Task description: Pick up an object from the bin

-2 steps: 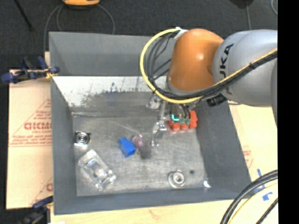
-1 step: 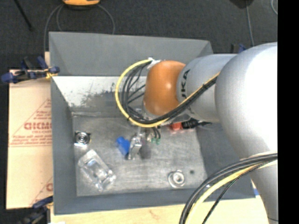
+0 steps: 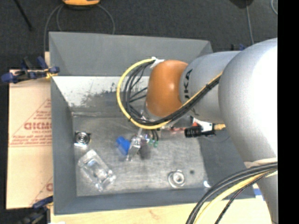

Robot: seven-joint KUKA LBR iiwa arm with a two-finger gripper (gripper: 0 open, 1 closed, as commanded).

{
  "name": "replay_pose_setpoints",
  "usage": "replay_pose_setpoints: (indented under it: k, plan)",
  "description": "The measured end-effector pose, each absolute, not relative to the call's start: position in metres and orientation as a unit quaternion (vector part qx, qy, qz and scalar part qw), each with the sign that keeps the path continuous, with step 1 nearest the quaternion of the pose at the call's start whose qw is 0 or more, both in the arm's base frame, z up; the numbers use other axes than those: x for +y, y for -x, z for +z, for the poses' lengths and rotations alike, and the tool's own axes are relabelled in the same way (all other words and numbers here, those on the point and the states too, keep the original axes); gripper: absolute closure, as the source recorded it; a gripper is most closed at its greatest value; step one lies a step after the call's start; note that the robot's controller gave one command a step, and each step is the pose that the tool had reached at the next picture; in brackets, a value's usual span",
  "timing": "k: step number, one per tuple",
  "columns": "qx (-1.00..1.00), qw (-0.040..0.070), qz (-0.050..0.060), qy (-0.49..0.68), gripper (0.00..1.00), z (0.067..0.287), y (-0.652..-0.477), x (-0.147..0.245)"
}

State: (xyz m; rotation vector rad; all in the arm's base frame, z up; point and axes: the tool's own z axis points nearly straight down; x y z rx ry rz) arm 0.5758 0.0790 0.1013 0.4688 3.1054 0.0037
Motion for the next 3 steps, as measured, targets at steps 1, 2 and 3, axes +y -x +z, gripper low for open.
replay_pose_setpoints:
  k: [1,2,3]
  plan:
    - [0.973,-0.001,0.001,-0.229,0.00,0.102,-0.559,0.090]
    - [0.957,0.003,0.001,-0.290,0.00,0.073,-0.573,0.101]
    - [0.940,0.004,0.005,-0.340,0.00,0.074,-0.577,0.075]
